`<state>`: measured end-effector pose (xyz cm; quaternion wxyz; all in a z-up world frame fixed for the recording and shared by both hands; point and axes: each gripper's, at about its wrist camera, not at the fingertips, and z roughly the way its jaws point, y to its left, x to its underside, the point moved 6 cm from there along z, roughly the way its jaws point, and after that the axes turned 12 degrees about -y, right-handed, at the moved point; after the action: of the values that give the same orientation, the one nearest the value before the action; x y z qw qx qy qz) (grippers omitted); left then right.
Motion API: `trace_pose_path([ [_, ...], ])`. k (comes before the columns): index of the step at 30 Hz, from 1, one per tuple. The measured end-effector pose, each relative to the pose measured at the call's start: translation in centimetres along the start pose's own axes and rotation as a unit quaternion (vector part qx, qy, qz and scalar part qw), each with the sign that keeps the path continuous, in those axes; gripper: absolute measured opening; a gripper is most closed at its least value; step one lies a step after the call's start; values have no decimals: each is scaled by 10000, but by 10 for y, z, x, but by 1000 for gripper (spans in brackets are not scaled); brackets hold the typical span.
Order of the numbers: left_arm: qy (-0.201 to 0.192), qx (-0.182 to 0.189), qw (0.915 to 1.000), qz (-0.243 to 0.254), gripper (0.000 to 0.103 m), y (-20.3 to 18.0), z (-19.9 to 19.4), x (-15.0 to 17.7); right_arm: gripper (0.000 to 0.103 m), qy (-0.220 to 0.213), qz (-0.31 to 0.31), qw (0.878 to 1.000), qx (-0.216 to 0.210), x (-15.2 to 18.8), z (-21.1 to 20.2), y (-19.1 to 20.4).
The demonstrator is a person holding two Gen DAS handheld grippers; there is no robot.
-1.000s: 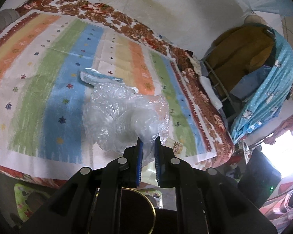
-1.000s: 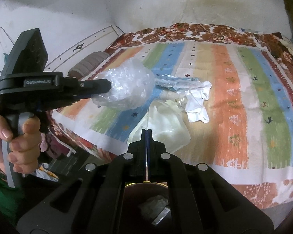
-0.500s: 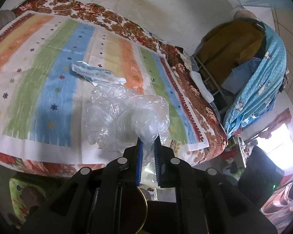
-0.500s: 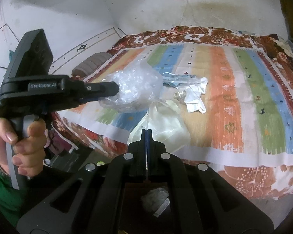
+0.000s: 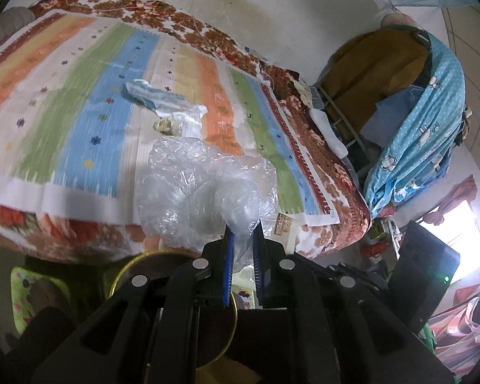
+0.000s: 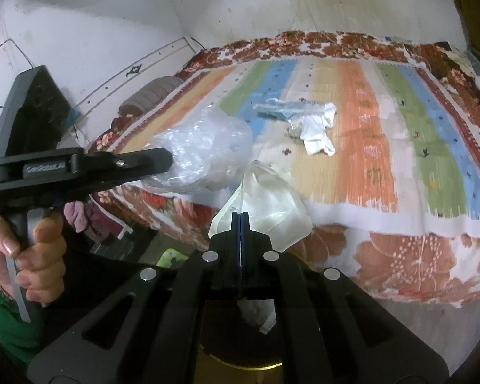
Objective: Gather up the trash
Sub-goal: 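Carry the clear bag and yellow bag back over the bin with both tools, then open the left tool over the bin while the right tool releases the yellow bag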
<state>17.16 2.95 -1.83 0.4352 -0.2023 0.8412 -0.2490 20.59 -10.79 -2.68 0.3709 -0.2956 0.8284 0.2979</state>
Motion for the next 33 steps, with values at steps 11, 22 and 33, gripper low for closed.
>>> trace_pose_path([
  [11, 134, 21, 9999, -73, 10, 3, -13, 39, 0, 281, 103, 9995, 120, 32, -3, 1],
  [22, 403, -201, 9988, -173, 10, 11, -11, 75, 0, 751, 66, 9966, 323, 80, -2, 10],
  [33, 748, -877, 9918, -544, 10, 41, 11, 108, 0, 1367, 56, 9889, 586, 114, 18, 12],
])
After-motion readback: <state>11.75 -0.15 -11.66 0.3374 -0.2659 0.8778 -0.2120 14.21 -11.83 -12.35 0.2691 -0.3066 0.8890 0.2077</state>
